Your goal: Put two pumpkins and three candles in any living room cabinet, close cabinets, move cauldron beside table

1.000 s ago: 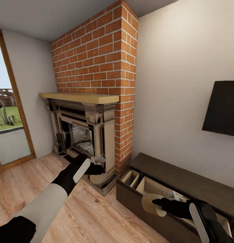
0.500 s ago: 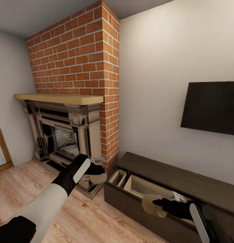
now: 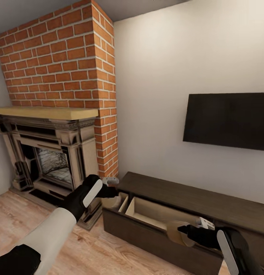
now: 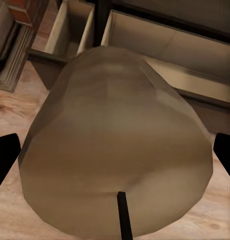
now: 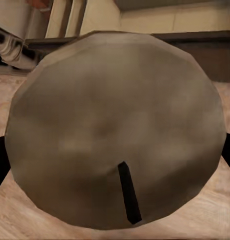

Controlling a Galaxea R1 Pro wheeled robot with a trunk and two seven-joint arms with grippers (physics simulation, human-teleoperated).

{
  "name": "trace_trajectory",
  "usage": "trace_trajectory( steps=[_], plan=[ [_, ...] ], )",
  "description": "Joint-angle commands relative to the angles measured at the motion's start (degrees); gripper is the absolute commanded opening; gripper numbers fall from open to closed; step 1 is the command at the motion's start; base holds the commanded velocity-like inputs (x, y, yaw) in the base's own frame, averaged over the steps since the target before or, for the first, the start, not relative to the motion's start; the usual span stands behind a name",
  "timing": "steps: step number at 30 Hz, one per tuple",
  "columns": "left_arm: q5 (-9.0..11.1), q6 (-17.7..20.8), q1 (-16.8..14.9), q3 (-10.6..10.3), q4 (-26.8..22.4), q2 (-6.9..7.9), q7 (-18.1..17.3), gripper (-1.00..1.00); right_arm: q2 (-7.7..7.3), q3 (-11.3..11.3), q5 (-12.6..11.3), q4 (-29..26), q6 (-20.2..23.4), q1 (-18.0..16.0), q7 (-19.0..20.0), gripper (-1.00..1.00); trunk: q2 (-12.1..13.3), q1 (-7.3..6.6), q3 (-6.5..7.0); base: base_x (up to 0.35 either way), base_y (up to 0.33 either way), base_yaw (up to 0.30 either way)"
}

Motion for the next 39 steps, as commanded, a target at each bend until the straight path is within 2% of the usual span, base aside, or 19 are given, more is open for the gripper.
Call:
trace_trajectory(
  steps=[1,10,14,17,18,19,20,21,22,25,35,36,39],
  plan=[
    [0.51,0.12,-0.06,-0.14,-0.07,0.02,0.67,-1.00,0.03,-0.06,-0.23,-0.12,0.29,-0.06,-0.11,-1.00,-0.05,0.00,-0.04,0.000,0.000,-0.279],
    [0.49,0.07,-0.06,-0.16,-0.07,0.02,0.65,-1.00,0.58,0.41,-0.27,-0.91,0.29,-0.27,-2.18,-1.00,-0.05,0.00,0.17,0.000,0.000,-0.154],
    [0.49,0.02,-0.06,-0.16,-0.07,0.02,0.74,-1.00,2.41,1.17,0.17,-0.87,-0.84,-3.31,-3.24,-1.00,-0.05,0.00,0.18,0.000,0.000,-0.016],
    [0.49,0.01,-0.06,-0.16,-0.07,0.02,0.81,-1.00,4.37,2.42,0.00,-0.18,-1.32,-7.09,-10.35,-1.00,-0.05,0.00,0.18,0.000,0.000,-0.005],
    [0.49,0.00,-0.06,-0.16,-0.07,0.02,0.80,-1.00,5.89,2.76,-0.33,0.16,-1.50,-9.30,-15.88,-1.00,-0.05,0.00,0.18,0.000,0.000,-0.002],
    [0.49,0.00,-0.06,-0.16,-0.07,0.02,0.80,-1.00,6.85,2.89,-0.45,0.29,-1.61,-10.23,-18.63,-1.00,-0.05,0.00,0.18,0.000,0.000,-0.002],
    [0.49,0.00,-0.06,-0.16,-0.07,0.02,0.80,-1.00,8.81,3.11,-0.59,0.49,-1.87,-11.65,-23.66,-1.00,-0.05,0.00,0.18,0.000,0.000,-0.001],
    [0.49,0.00,-0.06,-0.16,-0.07,0.02,0.82,-1.00,9.67,3.20,-0.64,0.56,-2.05,-12.18,-25.84,-1.00,-0.05,0.00,0.18,0.000,0.000,-0.001],
    [0.49,-0.03,-0.06,-0.16,-0.07,0.02,0.86,-1.00,10.97,3.35,-0.74,0.69,-2.76,-12.96,-29.64,-1.00,-0.05,0.00,0.18,0.000,0.000,0.000],
    [0.49,-0.07,-0.06,-0.20,-0.06,-0.03,0.89,-1.00,12.30,3.47,-0.95,1.10,-4.90,-13.80,-34.51,-1.00,-0.05,0.00,0.18,0.000,0.000,0.000],
    [0.45,-0.04,-0.02,-0.21,-0.07,-0.10,0.76,-1.00,14.08,4.41,-1.58,4.14,-6.34,-15.53,-43.30,-1.00,-0.05,0.00,0.18,0.000,0.000,0.000],
    [0.44,-0.05,-0.01,-0.22,-0.07,-0.11,0.77,-1.00,14.15,4.78,-1.82,4.22,-6.37,-15.57,-43.60,-1.00,-0.05,0.00,0.18,0.000,0.000,0.000],
    [0.42,-0.11,0.01,-0.23,-0.07,-0.14,0.77,-1.00,14.31,8.57,-3.24,4.40,-6.42,-15.65,-44.39,-1.00,-0.05,0.00,0.18,0.000,0.000,0.000]
  ],
)
